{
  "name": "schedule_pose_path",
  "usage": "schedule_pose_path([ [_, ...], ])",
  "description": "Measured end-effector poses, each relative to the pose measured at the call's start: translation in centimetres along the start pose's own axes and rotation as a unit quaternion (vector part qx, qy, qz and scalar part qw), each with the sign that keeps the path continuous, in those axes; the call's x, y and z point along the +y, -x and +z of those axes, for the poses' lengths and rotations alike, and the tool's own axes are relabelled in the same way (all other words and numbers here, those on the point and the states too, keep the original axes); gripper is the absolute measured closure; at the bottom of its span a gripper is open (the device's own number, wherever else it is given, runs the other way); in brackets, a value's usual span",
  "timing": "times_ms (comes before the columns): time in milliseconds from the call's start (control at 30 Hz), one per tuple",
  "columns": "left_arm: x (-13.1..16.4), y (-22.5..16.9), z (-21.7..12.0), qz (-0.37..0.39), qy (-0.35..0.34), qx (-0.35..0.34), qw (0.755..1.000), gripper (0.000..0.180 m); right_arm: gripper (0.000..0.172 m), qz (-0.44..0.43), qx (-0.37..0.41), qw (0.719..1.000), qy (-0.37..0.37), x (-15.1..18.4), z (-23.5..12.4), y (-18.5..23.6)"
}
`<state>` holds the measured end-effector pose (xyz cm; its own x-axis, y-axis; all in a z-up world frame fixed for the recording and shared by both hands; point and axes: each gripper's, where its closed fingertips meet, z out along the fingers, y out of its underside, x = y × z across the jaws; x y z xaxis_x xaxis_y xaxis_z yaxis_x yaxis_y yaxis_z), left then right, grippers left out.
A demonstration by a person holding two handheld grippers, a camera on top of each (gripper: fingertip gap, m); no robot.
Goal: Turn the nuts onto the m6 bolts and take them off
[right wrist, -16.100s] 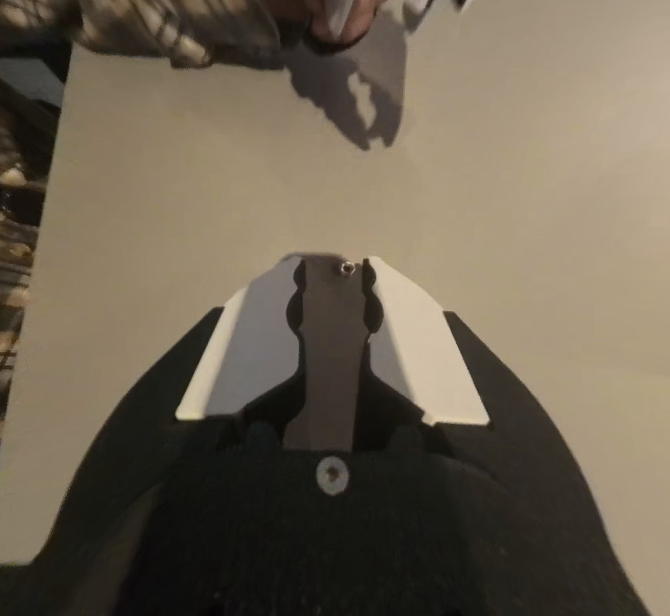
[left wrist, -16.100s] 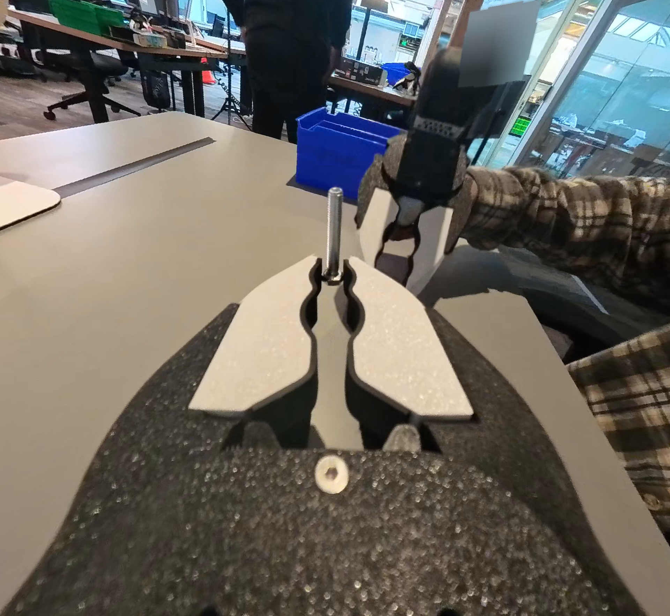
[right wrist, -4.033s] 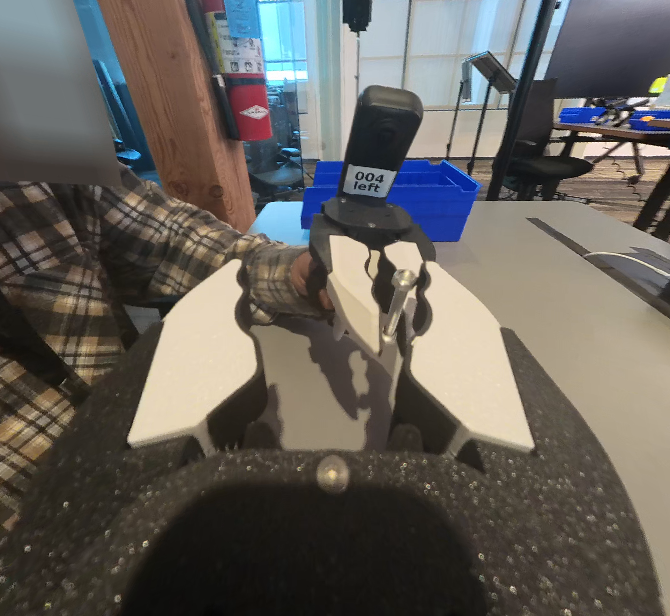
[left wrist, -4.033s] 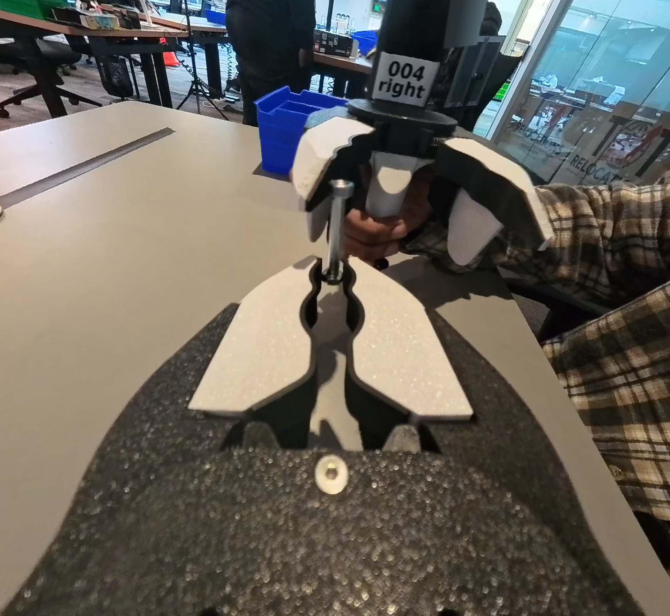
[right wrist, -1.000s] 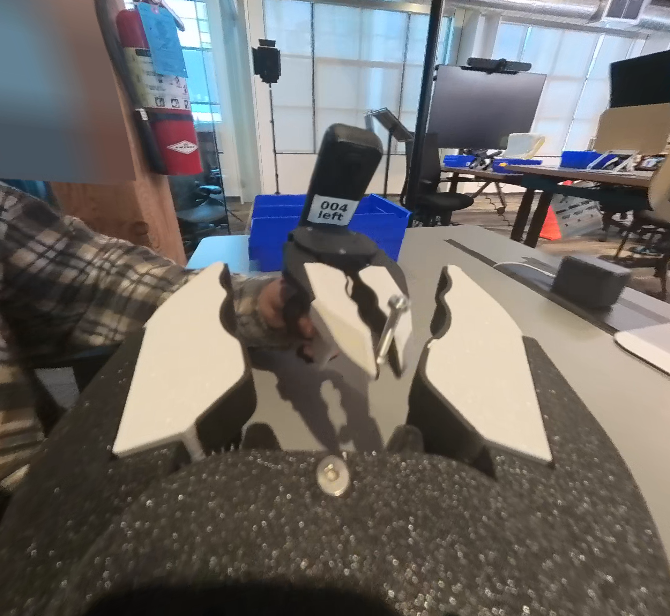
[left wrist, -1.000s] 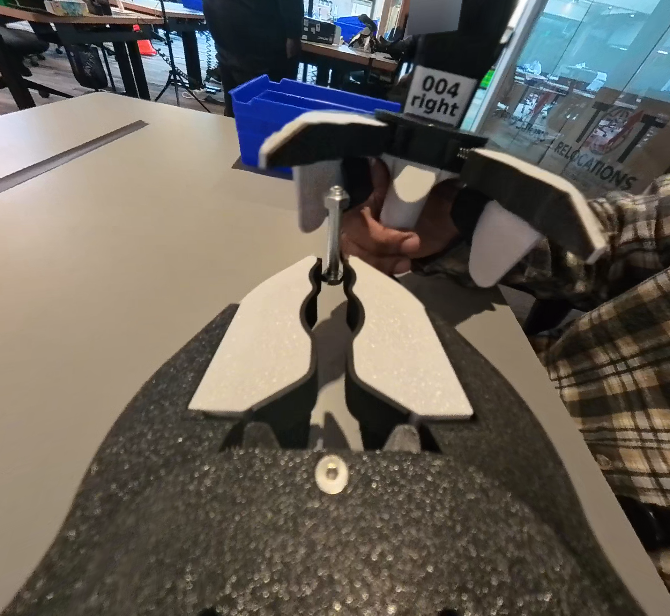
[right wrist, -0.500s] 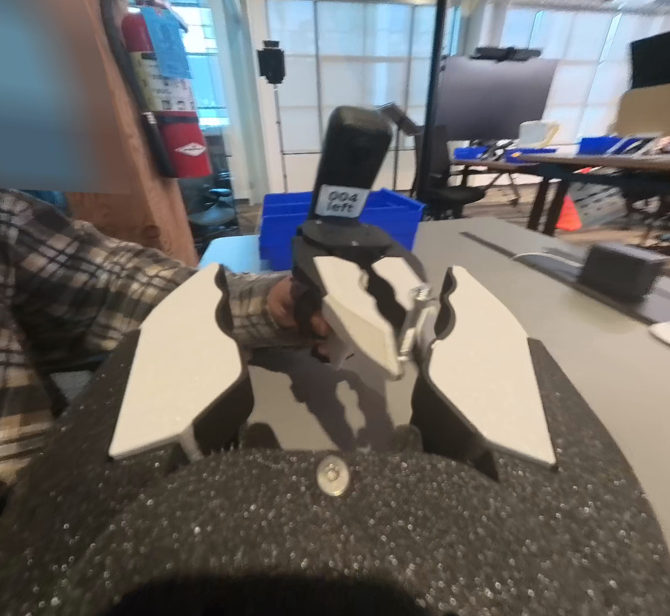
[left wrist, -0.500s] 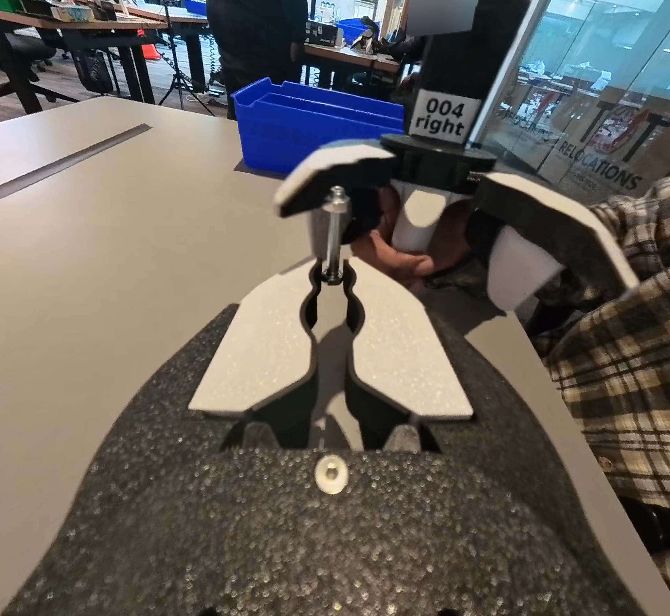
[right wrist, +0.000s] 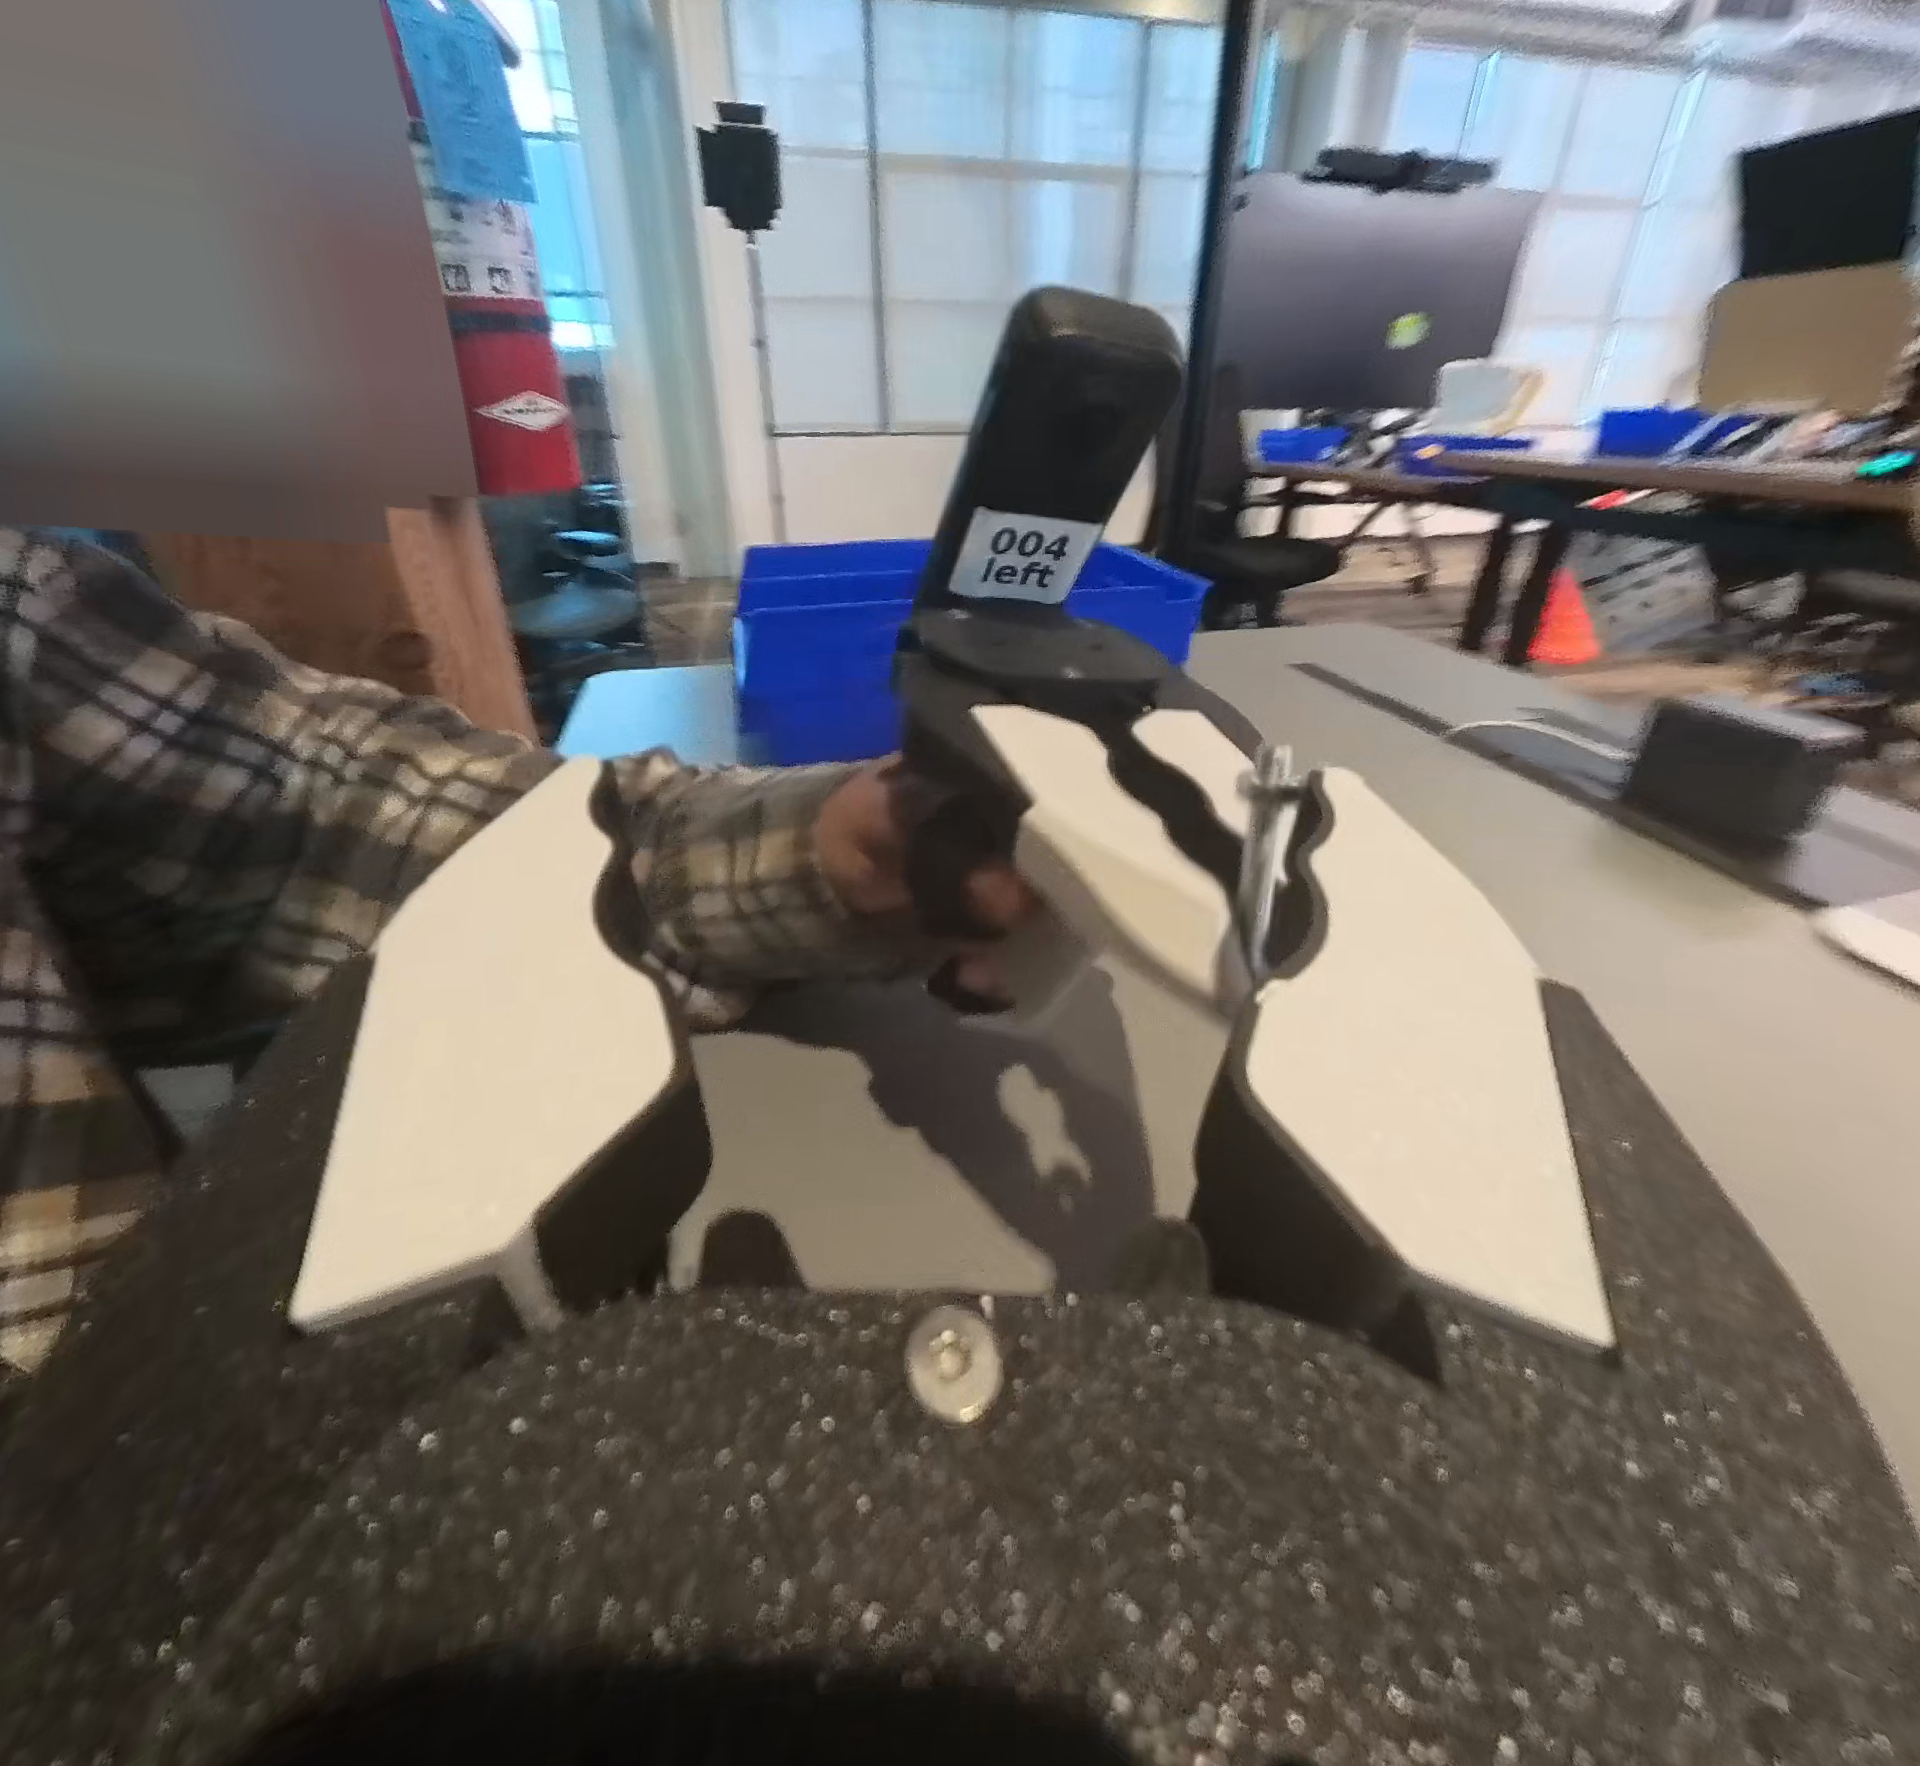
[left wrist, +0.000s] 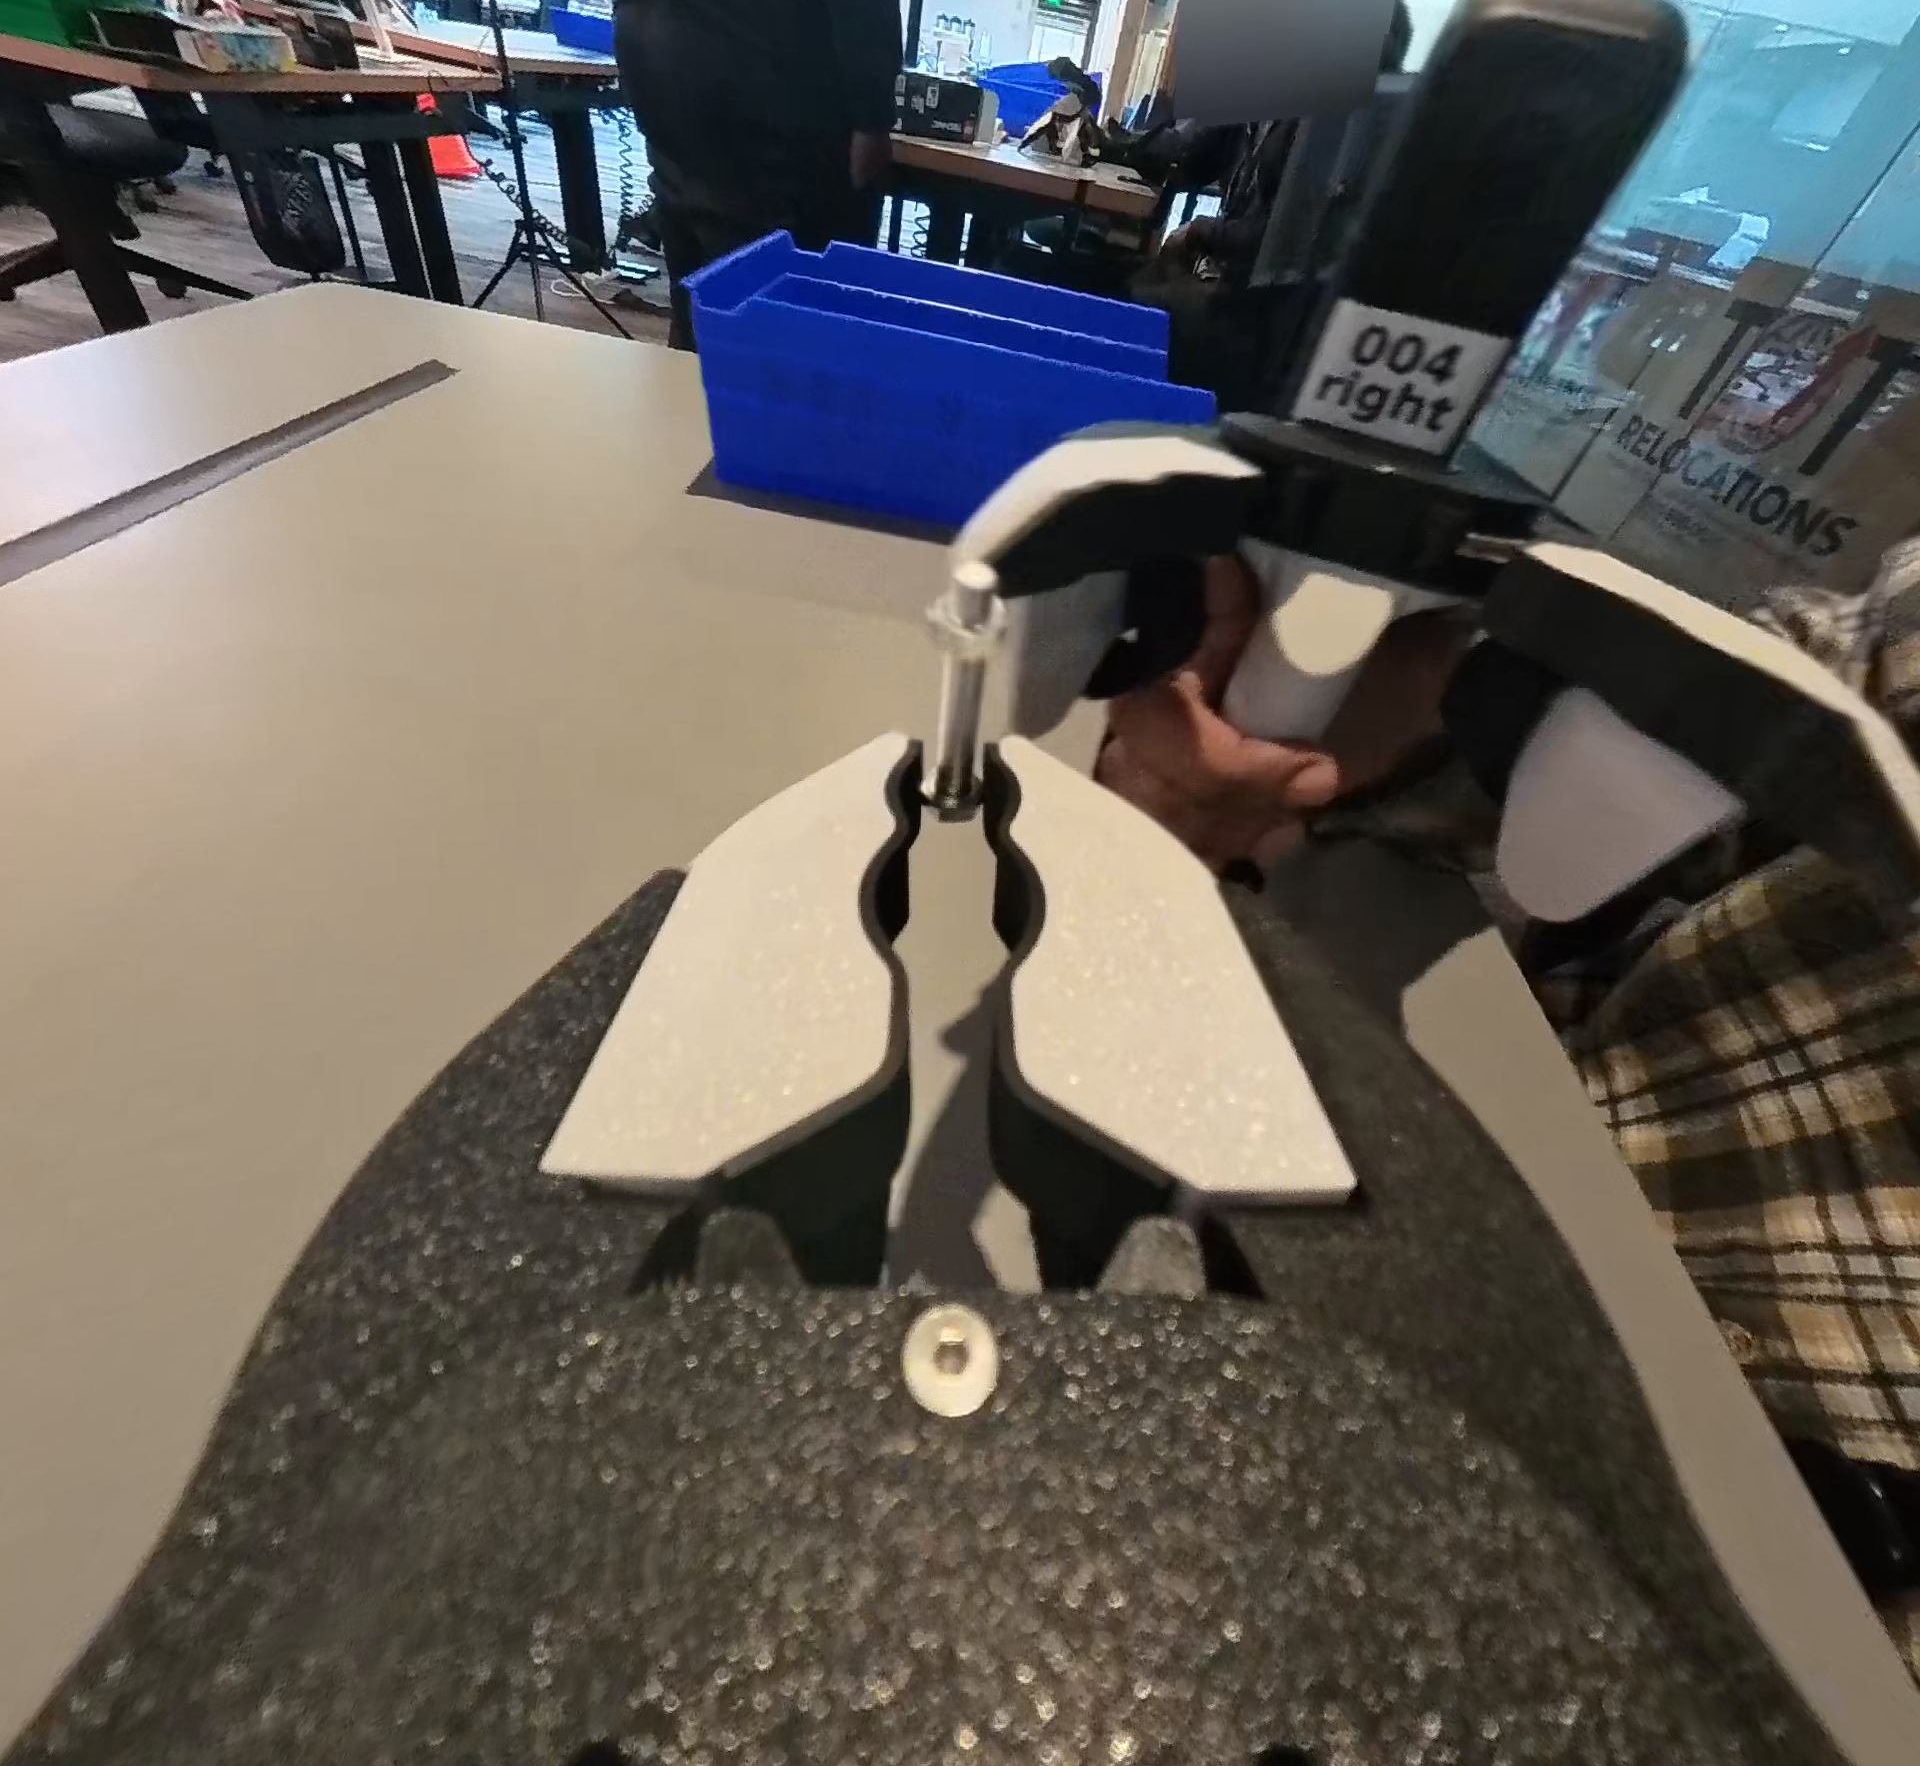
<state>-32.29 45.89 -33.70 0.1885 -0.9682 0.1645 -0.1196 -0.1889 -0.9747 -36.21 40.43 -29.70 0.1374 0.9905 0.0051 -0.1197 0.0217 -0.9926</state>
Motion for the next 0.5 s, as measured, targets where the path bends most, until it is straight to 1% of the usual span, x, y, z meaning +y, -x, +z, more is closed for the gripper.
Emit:
schedule_pose_path([
  [100,0.0,0.3,-0.2,-0.005,0.0,-0.001,1.0,0.17,0.055,-0.008,0.034,0.999,-0.012,-0.6,-1.4,-0.2],
  [167,0.1,0.1,0.1,-0.005,0.0,0.006,1.0,0.17,0.054,-0.008,0.044,0.999,-0.018,-1.0,-1.0,-1.2],
  [267,0.2,-0.5,0.5,0.005,0.006,0.01,1.0,0.17,0.053,0.004,0.029,0.999,-0.017,-0.7,0.6,-1.9],
  [333,0.1,-0.6,0.5,0.006,0.004,0.007,1.0,0.17,0.054,0.016,0.008,1.0,-0.011,-0.3,1.2,-1.2],
  [433,-0.2,-0.2,0.0,0.004,-0.001,0.0,1.0,0.17,0.053,0.002,0.02,1.0,0.002,0.3,0.0,-0.2],
  [500,-0.3,0.0,-0.2,0.002,-0.003,0.0,1.0,0.17,0.056,0.004,0.036,0.999,-0.017,-0.3,-1.1,0.0],
])
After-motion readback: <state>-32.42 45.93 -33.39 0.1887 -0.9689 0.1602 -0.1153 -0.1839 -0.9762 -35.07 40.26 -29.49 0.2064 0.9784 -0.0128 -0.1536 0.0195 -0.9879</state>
